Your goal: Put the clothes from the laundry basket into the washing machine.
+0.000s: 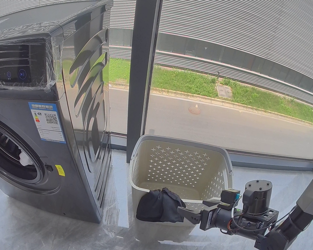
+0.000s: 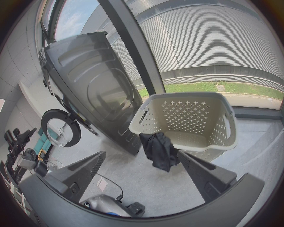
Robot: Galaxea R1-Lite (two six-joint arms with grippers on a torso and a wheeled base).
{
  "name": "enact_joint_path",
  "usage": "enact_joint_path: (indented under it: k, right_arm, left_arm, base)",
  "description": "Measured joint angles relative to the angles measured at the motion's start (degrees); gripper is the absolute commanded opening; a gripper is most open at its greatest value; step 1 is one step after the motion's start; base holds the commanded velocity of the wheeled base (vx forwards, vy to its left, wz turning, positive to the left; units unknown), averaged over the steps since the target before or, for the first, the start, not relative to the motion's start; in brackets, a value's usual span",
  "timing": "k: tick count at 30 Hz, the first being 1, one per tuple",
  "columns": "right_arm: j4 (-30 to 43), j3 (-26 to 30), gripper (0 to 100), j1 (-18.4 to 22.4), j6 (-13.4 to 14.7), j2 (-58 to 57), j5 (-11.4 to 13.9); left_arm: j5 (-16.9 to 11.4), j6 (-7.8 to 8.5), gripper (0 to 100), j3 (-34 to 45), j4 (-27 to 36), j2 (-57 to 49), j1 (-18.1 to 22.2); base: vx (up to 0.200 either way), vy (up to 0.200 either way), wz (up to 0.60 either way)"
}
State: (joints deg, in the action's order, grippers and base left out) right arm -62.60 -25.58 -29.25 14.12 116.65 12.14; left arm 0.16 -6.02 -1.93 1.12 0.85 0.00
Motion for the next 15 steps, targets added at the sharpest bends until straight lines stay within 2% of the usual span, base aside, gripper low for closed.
enact_joint_path:
  k: [5, 11, 15]
  right_arm:
    - [0.04, -0.61, 100, -1.68, 0.11, 4.38, -0.71]
    - [0.02, -3.52, 100, -2.80, 2.28, 9.31, -2.76]
    - [0.11, -4.27, 100, -3.02, 2.77, 11.15, -3.11]
  left_arm:
    - [0.13, -0.11, 100, 0.00, -0.01, 0.02, 0.00]
    - [0.41, -0.22, 100, 0.00, -0.09, 0.02, 0.00]
    - [0.39, -0.02, 100, 0.00, -0.09, 0.02, 0.00]
  base:
    - [0.000, 0.000, 0.00]
    - [0.000, 0.000, 0.00]
    - [0.000, 0.000, 0.00]
